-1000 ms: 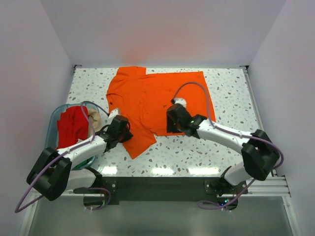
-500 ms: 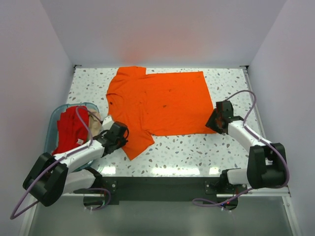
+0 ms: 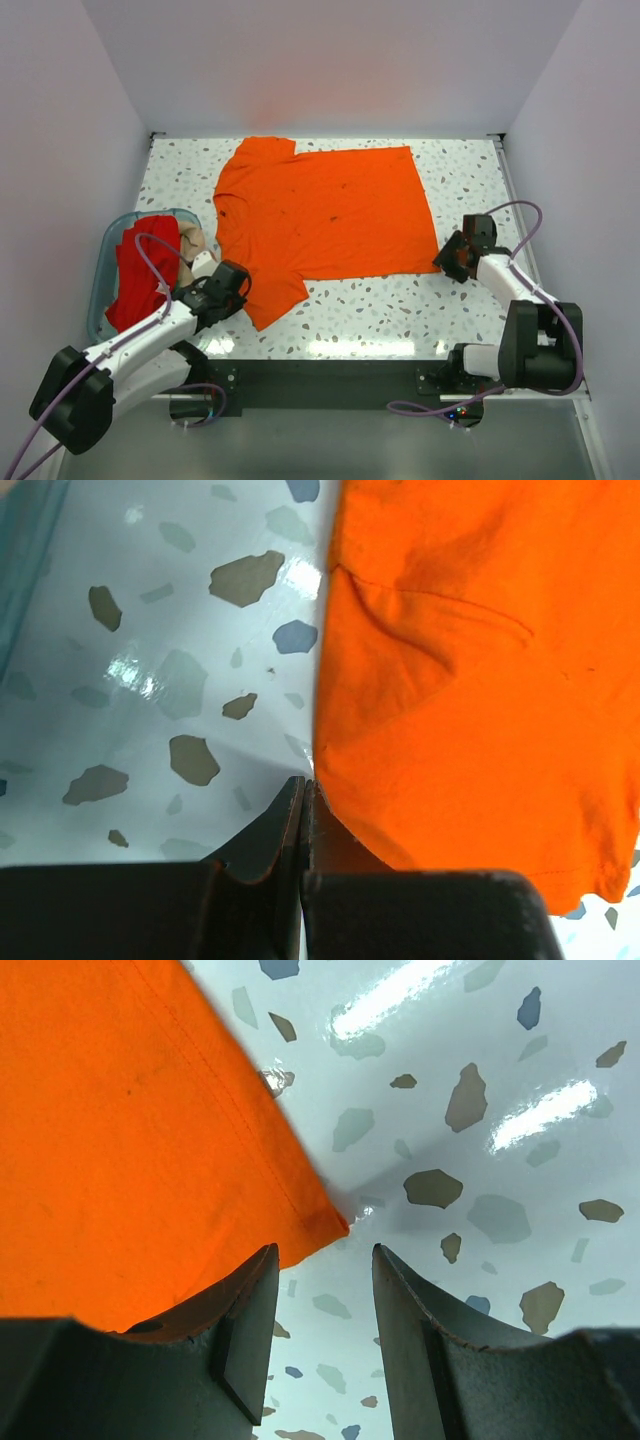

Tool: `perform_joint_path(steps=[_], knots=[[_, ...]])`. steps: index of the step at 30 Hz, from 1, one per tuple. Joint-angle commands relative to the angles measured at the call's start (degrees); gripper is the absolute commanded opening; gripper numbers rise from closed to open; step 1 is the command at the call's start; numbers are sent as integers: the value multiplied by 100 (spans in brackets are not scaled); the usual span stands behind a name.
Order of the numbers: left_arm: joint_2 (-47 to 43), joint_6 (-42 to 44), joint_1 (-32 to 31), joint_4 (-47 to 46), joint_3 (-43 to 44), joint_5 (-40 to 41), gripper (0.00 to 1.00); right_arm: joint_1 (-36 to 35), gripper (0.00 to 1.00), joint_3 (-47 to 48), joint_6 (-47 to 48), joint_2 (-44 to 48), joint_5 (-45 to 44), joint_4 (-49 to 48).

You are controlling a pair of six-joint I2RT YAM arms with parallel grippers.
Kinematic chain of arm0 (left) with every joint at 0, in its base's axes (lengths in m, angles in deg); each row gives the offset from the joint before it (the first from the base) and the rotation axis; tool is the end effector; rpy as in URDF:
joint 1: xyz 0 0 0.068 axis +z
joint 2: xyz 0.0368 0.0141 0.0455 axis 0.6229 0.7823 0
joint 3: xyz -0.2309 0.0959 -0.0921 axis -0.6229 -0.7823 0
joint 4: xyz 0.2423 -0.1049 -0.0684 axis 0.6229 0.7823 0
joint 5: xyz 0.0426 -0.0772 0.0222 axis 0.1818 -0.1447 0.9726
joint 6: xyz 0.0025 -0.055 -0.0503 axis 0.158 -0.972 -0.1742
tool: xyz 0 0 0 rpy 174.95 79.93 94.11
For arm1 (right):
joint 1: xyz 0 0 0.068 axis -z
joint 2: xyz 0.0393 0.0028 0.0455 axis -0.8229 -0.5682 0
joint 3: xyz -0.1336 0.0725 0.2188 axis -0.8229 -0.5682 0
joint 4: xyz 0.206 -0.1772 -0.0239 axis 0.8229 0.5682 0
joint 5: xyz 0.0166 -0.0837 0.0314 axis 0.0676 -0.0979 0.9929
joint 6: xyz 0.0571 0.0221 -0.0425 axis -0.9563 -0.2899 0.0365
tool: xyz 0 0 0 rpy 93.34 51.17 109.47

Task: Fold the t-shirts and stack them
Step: Flatten the tshirt out, then fold the tshirt

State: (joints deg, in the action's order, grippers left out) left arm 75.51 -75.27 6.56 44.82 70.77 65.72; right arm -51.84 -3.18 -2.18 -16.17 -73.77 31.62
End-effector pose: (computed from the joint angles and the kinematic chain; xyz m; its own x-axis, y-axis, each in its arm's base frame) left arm 0.1652 -0.0726 0.1171 -0.6096 -0.5965 -0.5221 -0.5522 0.7921 -0.2601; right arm 0.2630 -0.0179 0.1362 -0.6529 0.6070 -0.4531 0.5413 0.7923 0.2814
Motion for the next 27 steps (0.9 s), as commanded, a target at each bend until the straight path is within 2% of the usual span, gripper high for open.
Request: perform_joint_path(steps=[1,2,5,8,10,14,18,23,25,27], knots=[[-93,-10,-38,217,218,17,1,16,46,-67,36,65,269,-139],[-128,43,-29,226,236,-80,4,7,46,-76,27,39,331,-183],[-522,-44,-64,392,272,-177,24,16,45,-85,-43,-84,481,-324],[-786,-176,-186,472,193,-326,33,16,43,-94,-122,-172,569,-465],[-805,-290,-292,551,166,-318,35,16,41,-85,-140,-216,613,-509],[-630,-817,-836,709,149,-99,43,7,39,-24,-131,-286,675,-553],[-269,-1239,-1268,779,175,77,44,16,37,-23,-131,-322,692,-588],[91,-1302,-1409,464,131,69,45,16,33,3,-123,-383,692,-623],[232,-1266,-1418,297,131,78,41,16,30,20,-114,-392,666,-597],[320,-1196,-1426,183,157,113,31,16,26,38,-96,-392,631,-606]])
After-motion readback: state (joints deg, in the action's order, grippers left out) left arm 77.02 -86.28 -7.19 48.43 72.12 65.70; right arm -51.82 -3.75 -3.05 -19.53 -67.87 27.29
